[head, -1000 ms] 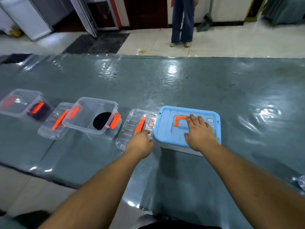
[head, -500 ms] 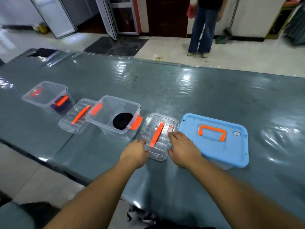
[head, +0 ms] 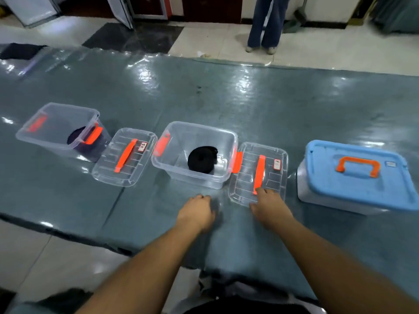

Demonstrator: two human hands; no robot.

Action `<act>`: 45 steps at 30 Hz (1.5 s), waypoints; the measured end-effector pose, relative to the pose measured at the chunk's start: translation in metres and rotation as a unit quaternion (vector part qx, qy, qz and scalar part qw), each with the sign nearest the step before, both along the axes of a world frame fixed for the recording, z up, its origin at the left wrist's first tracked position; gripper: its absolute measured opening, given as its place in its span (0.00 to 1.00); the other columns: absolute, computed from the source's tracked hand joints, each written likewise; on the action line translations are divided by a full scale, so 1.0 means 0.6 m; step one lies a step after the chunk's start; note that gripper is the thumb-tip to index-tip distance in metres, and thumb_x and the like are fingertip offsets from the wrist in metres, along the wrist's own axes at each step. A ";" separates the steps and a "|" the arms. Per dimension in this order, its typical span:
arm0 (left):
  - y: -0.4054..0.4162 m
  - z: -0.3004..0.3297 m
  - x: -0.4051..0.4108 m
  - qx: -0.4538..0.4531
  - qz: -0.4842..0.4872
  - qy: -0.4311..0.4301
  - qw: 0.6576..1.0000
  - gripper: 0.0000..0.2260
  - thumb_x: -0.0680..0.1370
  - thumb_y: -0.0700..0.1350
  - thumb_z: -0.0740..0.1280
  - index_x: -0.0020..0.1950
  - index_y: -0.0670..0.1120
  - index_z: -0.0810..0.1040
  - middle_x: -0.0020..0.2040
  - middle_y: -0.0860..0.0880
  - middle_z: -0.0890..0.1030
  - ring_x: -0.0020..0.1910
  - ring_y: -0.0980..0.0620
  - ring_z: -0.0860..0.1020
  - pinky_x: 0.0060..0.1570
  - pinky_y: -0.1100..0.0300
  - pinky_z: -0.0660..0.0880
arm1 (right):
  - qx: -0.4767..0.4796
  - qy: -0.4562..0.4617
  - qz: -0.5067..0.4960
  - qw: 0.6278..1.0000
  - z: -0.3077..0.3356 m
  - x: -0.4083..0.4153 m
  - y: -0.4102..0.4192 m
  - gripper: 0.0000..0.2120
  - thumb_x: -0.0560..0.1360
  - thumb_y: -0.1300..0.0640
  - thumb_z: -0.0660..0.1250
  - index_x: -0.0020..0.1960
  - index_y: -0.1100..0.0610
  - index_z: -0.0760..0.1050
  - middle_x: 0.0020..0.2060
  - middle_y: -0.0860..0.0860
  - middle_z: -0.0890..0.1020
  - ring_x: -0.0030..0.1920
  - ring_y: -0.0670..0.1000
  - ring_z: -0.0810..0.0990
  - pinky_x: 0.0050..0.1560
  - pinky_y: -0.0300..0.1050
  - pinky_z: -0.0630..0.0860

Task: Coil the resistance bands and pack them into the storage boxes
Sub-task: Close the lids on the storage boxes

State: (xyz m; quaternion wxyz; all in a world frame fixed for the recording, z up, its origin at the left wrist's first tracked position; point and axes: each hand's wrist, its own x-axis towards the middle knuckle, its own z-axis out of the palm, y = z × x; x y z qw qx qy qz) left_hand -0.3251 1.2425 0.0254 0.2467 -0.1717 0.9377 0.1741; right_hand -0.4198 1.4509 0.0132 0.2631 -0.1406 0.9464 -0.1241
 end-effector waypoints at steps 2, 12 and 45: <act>-0.019 -0.010 0.004 0.005 -0.013 -0.011 1.000 0.22 0.82 0.53 0.62 0.75 0.48 0.70 0.71 0.45 0.73 0.71 0.42 0.72 0.68 0.49 0.72 | 0.002 -0.017 -0.039 0.999 -0.010 0.009 -0.010 0.24 0.80 0.52 0.61 0.74 0.57 0.68 0.69 0.59 0.74 0.69 0.63 0.72 0.70 0.59 0.71; -0.037 -0.061 -0.031 0.007 -0.040 -0.038 0.998 0.22 0.80 0.54 0.62 0.73 0.49 0.71 0.69 0.45 0.75 0.68 0.41 0.74 0.67 0.46 0.74 | -0.019 -0.016 -0.145 0.989 -0.045 -0.044 -0.021 0.15 0.79 0.54 0.61 0.60 0.60 0.75 0.58 0.61 0.80 0.61 0.65 0.78 0.61 0.56 0.76; -0.046 -0.078 -0.089 0.003 -0.159 -0.067 0.985 0.20 0.81 0.53 0.61 0.72 0.51 0.72 0.71 0.47 0.74 0.70 0.45 0.71 0.68 0.49 0.73 | -0.068 -0.009 -0.309 0.949 -0.083 -0.185 -0.060 0.11 0.73 0.56 0.71 0.37 0.60 0.72 0.36 0.58 0.80 0.36 0.59 0.77 0.39 0.46 0.72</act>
